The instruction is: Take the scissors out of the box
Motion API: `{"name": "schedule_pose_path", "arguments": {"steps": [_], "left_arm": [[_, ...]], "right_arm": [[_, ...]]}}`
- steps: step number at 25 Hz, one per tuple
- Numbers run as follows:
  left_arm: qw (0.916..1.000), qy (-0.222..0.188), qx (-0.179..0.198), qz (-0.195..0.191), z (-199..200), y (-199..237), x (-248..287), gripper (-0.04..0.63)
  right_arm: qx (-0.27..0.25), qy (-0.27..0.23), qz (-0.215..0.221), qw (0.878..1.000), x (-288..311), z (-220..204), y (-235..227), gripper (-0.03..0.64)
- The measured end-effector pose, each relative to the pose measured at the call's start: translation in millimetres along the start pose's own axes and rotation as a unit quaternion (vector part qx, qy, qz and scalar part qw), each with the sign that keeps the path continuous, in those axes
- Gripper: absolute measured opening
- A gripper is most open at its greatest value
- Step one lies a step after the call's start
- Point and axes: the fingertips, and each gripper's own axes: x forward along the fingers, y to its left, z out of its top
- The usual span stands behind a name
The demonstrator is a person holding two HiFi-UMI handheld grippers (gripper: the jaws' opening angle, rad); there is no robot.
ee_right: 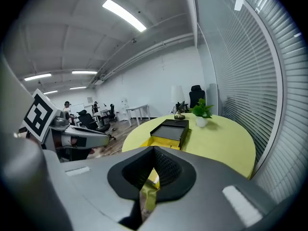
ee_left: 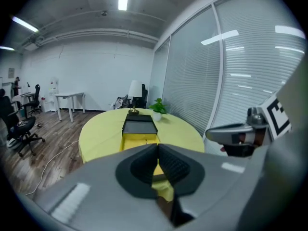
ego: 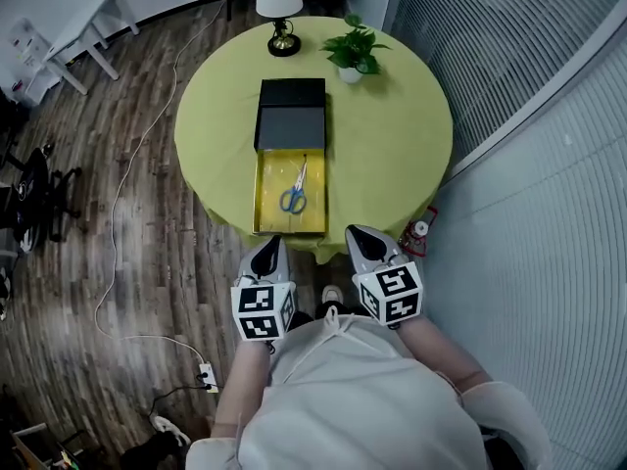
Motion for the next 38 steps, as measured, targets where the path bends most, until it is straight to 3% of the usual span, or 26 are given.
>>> {"name": "schedule_pose_path", "arguments": {"steps": [6, 11, 16, 27, 33, 38], "left_arm": [[0.999, 0.044, -0.003, -0.004, -9, 7, 53, 0.006], [0.9949, 0.098, 0.006, -0.024, -25, 23, 109, 0.008], [0.9819, 0.181, 0.005, -0.055, -49, 36, 162, 0.033], [0.9477, 0.312, 0.005, -0.067, -101, 56, 233, 0.115], [0.9367, 0.342, 0.037, -0.066, -111, 58, 243, 0.132], [0.9347, 0.345, 0.07, -0.046, -111, 60, 246, 0.117]], "right_arm": [[0.015, 0.024, 0.014, 1.0, 40, -1, -23, -0.002], [0.026, 0.046, 0.001, 0.999, 76, -5, -41, -0.002], [0.035, 0.073, -0.019, 0.997, 108, -8, -59, -0.002], [0.052, 0.118, -0.037, 0.991, 149, -24, -81, -0.002], [0.063, 0.131, -0.046, 0.988, 153, -32, -91, -0.002], [0.072, 0.134, -0.049, 0.987, 152, -37, -95, -0.002]]}}
